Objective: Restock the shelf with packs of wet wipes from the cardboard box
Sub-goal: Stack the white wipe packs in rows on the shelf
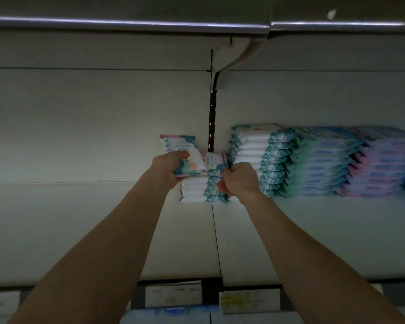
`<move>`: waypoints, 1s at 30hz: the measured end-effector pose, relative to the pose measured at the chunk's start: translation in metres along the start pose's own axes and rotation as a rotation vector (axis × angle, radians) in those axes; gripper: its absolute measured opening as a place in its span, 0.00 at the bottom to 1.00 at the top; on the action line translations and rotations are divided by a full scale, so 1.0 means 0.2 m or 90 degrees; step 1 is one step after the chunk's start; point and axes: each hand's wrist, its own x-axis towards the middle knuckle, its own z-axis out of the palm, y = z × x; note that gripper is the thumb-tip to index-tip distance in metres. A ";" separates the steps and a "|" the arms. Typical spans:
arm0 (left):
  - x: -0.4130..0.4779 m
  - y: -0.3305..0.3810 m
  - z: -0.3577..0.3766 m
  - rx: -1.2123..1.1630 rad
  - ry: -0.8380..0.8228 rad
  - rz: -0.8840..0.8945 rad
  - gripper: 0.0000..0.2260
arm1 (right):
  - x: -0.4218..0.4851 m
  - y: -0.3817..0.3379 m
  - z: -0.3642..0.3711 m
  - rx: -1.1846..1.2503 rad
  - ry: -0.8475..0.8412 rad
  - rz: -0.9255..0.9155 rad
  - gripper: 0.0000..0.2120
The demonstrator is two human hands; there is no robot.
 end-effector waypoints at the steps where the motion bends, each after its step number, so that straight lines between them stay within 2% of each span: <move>1: 0.01 -0.01 0.00 0.007 0.002 0.000 0.05 | 0.00 0.01 0.00 -0.056 0.017 -0.028 0.15; 6: 0.01 -0.03 0.01 0.075 0.043 0.008 0.10 | -0.01 0.03 0.00 -0.236 0.070 -0.077 0.17; 10: 0.00 -0.02 -0.02 0.058 0.050 0.021 0.09 | 0.00 0.02 -0.04 -0.250 0.043 -0.082 0.21; 14: -0.04 0.04 -0.08 0.038 -0.054 0.004 0.04 | -0.07 -0.08 -0.08 -0.163 0.051 -0.147 0.24; 16: -0.07 0.07 -0.09 0.085 -0.105 -0.010 0.04 | -0.07 -0.16 -0.07 -0.012 -0.003 -0.138 0.20; 18: -0.10 0.10 -0.09 0.147 -0.146 -0.021 0.05 | -0.07 -0.24 -0.06 0.160 -0.101 -0.066 0.15; 21: -0.12 0.15 -0.10 0.223 -0.151 -0.023 0.05 | -0.07 -0.29 -0.05 0.297 -0.185 -0.018 0.06; 24: -0.09 0.20 -0.13 0.160 -0.173 -0.037 0.09 | -0.07 -0.28 -0.05 0.376 -0.162 0.005 0.01; 27: -0.06 0.19 -0.17 0.103 -0.172 -0.038 0.08 | -0.07 -0.25 -0.04 0.426 -0.130 0.038 0.04; 30: -0.05 0.14 -0.14 0.092 -0.150 -0.007 0.14 | -0.06 -0.20 -0.02 0.338 -0.079 0.009 0.09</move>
